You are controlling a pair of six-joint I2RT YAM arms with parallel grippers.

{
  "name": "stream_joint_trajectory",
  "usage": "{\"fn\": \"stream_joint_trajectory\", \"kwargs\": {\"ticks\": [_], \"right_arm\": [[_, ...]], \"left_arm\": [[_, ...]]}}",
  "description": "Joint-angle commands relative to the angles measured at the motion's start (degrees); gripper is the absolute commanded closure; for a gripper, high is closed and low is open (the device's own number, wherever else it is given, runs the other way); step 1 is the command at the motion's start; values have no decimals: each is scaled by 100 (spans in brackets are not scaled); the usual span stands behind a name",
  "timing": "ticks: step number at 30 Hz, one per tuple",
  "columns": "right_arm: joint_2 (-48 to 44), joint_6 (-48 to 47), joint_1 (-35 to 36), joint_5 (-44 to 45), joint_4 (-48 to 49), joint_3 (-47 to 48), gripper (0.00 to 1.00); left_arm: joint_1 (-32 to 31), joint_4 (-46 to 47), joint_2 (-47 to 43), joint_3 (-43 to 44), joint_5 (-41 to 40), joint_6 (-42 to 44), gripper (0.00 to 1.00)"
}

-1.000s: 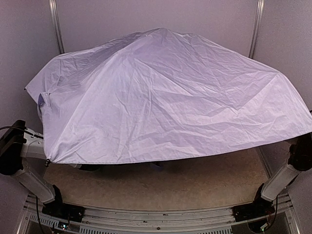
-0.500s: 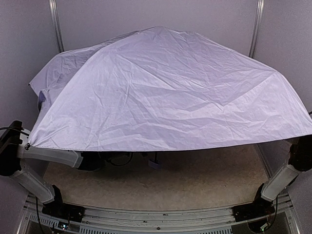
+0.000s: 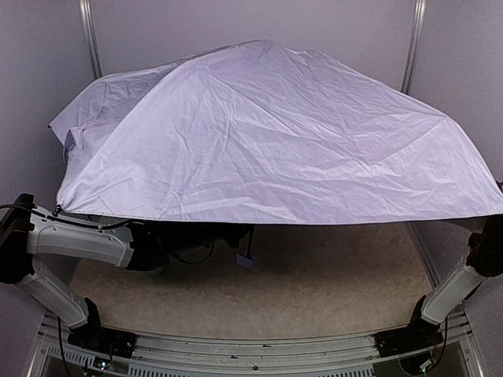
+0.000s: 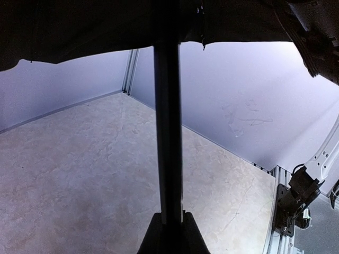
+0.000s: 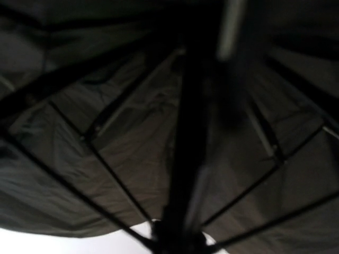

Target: Put away the umbrella

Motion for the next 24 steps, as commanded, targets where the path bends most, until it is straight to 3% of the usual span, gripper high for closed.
{"fn": "stream_joint_trajectory", "kwargs": {"ticks": [1,5,14,24], "right_arm": [[-142,14,8,32,-119,134,87],[17,32,18,-313,-659,370,91],[772,-119,424,-1265,-2198,612,91],[994,456,606,-1448,-2049,-118,92]], "left_arm": [[13,487,-254,297,-36,271,100],[189,490,-370,527,192,385,100],[877,929,-783,1093,687,624,100],[992,1227,-1130,1413,888,992,100]]}}
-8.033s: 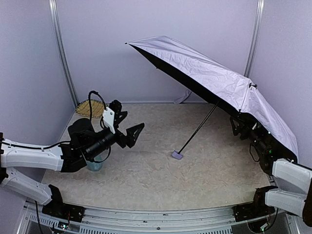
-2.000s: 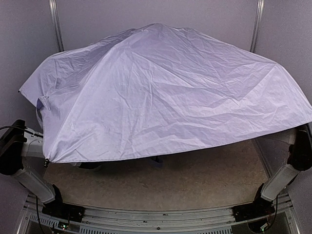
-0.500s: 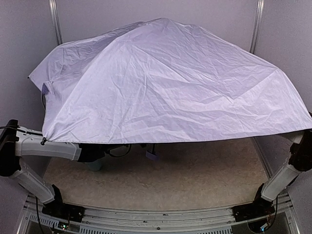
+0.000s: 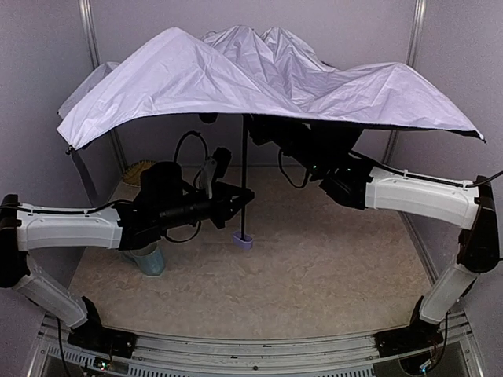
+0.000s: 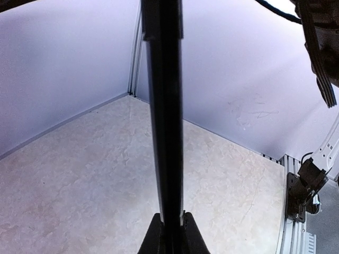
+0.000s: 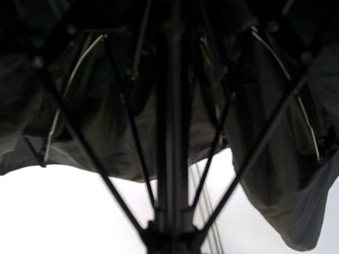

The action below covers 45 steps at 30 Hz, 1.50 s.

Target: Put away the umbrella

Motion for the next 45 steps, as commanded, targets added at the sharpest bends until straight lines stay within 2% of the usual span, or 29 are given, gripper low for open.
{"fn": "stream_joint_trajectory", "kwargs": {"ticks": [1,10,17,19,20,22,26,29,32,34,37,39,40,43,45], "right_arm": [[436,332,310,-582,-1585,-888,92],[508,643,536,-376,-1677,-1398,93],[89,530,529,-12,-1522,-1447,99],[-101,484,475,79,-1279,-1454,100],[-197,455,438,167,-1095,-1446,100],[-334,343,349,286,-698,-1325,100],[-299,-89,343,324,56,-770,100],[-238,-78,350,278,630,-751,100],[-132,-63,385,186,958,-763,100],[-93,-91,420,99,1132,-762,100],[-119,-173,468,80,1197,-721,100],[-167,-235,478,75,1181,-714,100],[-194,-272,480,75,1166,-716,100],[-286,-363,479,78,1111,-806,100],[-356,-381,479,80,1002,-934,100]], "left_arm": [[222,2119,-851,907,-18,396,100],[598,2118,-1072,966,-91,337,100],[648,1956,-1104,645,19,233,100],[648,1662,-1074,568,156,271,100],[644,1415,-1027,551,288,326,97],[639,1170,-909,357,477,341,83],[633,1332,-730,-375,872,248,60],[614,1347,-649,-728,1202,256,41],[612,1329,-519,-886,1148,326,30],[621,1286,-394,-890,1088,404,28],[648,1204,-236,-855,1154,381,33],[642,1234,-185,-890,1323,319,43],[644,1266,-165,-910,1340,272,54],[656,1277,-132,-986,1237,196,98],[657,1313,-180,-1028,1204,161,100]]}}
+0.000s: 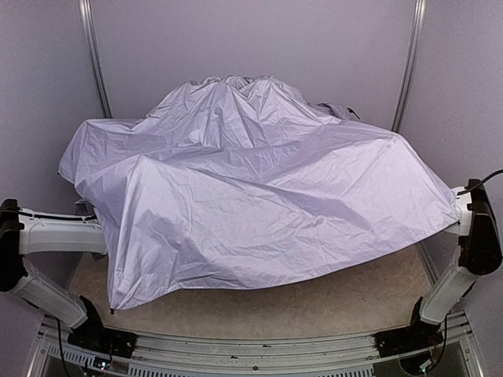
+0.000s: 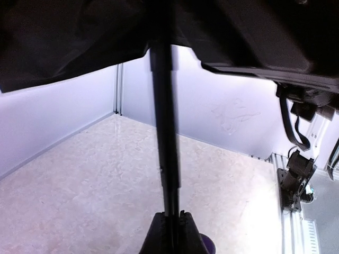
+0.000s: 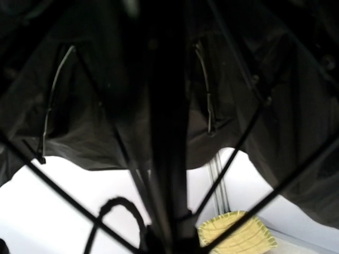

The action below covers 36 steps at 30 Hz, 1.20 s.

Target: Put away the umbrella

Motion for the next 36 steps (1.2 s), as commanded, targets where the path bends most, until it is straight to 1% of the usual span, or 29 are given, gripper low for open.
{"fn": "stream_joint_trajectory", "kwargs": {"ticks": [1,5,8,11,14,20,23,27,30,32,36], "right_arm": [[-288,-150,51,-51,343,27,100],[-167,-165,94,271,-678,-167,100],[29,-8,250,373,-1083,-491,100],[202,180,396,467,-1140,-878,100],[383,534,434,350,-1111,-1218,100],[539,792,463,349,-931,-1605,100],[559,825,463,404,-967,-1669,100],[785,1207,489,237,-747,-1818,100],[992,1241,556,203,-682,-1586,100],[1101,1181,585,199,-724,-1419,100],[1156,1230,586,257,-731,-1545,100]], "left_arm": [[60,186,-29,-136,-53,-86,100],[83,297,-363,1,-633,46,100],[210,311,-615,319,-945,186,100],[272,395,-747,672,-934,244,100],[269,547,-822,909,-841,198,100],[273,674,-912,1000,-726,125,100],[315,884,-1012,850,-831,-12,100],[388,1246,-1026,921,-857,-342,100],[383,1675,-882,954,-958,-681,100],[364,1805,-725,1057,-973,-807,100],[375,1893,-688,1179,-993,-768,100]]}}
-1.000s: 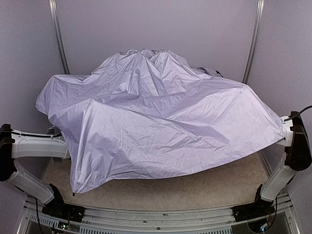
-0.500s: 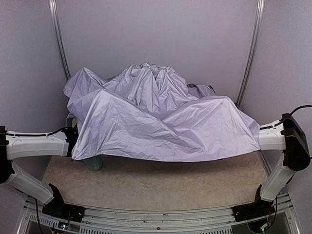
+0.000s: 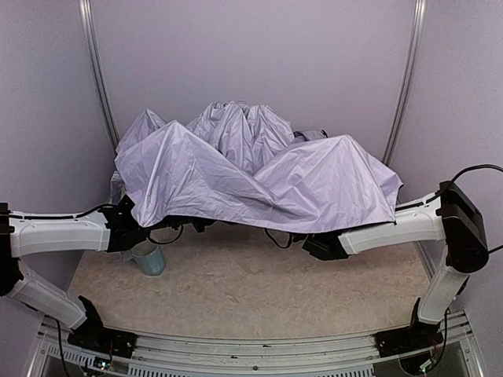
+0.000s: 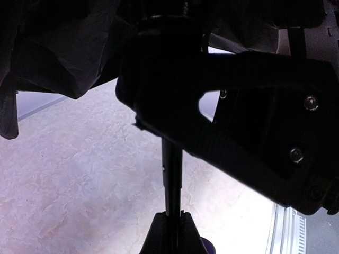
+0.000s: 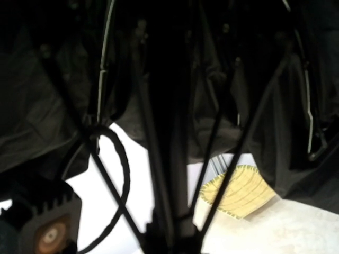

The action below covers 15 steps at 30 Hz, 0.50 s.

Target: Put away the umbrella

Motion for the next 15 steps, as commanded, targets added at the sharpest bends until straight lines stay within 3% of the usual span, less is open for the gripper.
{"fn": "stream_joint_trajectory", "kwargs": {"ticks": [1,8,15], "right_arm": [[493,184,339,-443,-1789,-641,100],[460,280,352,-247,-1880,-991,100],[858,314,427,-446,-1912,-655,100]], "left_arm": [[296,3261,-414,952,-758,-164,100],[692,3208,-605,1053,-759,-254,100],[632,3522,12,1152,-738,-247,100]]}}
